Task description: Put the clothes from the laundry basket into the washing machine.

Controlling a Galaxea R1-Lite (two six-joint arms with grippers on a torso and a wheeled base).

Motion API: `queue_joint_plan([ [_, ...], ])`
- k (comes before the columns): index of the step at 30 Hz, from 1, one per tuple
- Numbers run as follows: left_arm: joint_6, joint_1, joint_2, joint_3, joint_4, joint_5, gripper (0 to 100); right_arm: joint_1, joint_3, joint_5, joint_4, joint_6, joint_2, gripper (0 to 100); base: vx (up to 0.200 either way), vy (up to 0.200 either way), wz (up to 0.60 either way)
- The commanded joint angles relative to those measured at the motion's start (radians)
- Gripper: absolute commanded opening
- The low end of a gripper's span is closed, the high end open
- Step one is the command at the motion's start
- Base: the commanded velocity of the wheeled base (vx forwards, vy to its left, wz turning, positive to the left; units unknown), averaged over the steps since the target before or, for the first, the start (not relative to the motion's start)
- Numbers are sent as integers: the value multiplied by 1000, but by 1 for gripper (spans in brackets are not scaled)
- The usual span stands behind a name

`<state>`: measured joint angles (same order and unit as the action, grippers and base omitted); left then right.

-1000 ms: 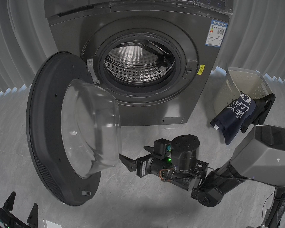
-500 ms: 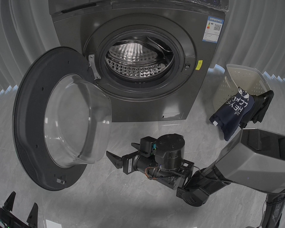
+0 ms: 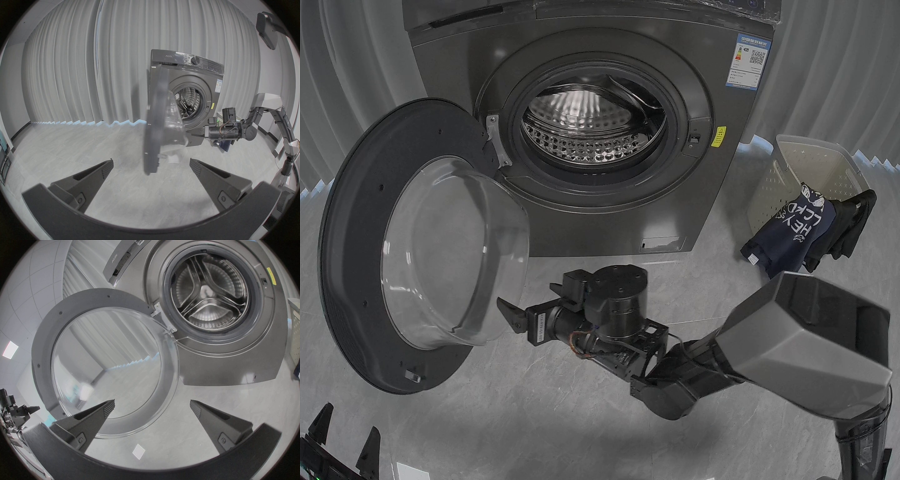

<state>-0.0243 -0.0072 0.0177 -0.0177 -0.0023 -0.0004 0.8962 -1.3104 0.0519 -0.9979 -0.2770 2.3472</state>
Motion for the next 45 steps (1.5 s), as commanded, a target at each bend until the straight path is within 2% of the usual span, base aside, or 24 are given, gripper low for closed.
queue_joint_plan([
  [1, 0, 0, -15, 16, -1, -1, 100, 41, -181, 3, 33, -2, 152, 100, 0, 0, 0],
  [3, 0, 0, -15, 16, -1, -1, 100, 49, -230, 11, 33, -2, 175, 100, 0, 0, 0],
  [4, 0, 0, -15, 16, -1, -1, 100, 55, -299, 34, 33, -2, 196, 100, 0, 0, 0],
  [5, 0, 0, -15, 16, -1, -1, 100, 53, -326, 42, 35, -4, 199, 100, 0, 0, 0],
  [8, 0, 0, -15, 16, -1, 0, 100, 46, -340, 46, 36, -5, 188, 100, 0, 0, 0],
  [10, 0, 0, -15, 16, -1, -1, 100, 38, -322, 48, 33, -7, 175, 100, 0, 0, 0],
  [16, 0, 0, -15, 18, -1, -1, 100, -10, -118, 48, 25, -11, 9, 100, 0, 0, 0],
  [19, 0, 0, -15, 18, -1, -1, 100, -16, -55, 46, 15, -11, -19, 100, 0, 0, 0],
  [23, 0, 0, -15, 16, -1, -1, 100, -16, -10, 49, -24, -10, -19, 100, 0, 0, 0],
  [28, 0, 0, -15, 16, -1, -1, 100, -6, -27, 51, -24, -10, -3, 100, 0, 0, 0],
  [39, 0, 0, -15, 18, -1, -1, 100, 44, -259, 59, 7, -8, 211, 100, 0, 0, 0],
  [42, 0, 0, -15, 16, 1, -1, 100, 53, -372, 68, 45, -10, 264, 100, 0, 0, 0],
  [45, -2, 0, -15, 16, -1, -1, 100, 56, -444, 69, 77, -10, 288, 100, 0, 0, 0],
])
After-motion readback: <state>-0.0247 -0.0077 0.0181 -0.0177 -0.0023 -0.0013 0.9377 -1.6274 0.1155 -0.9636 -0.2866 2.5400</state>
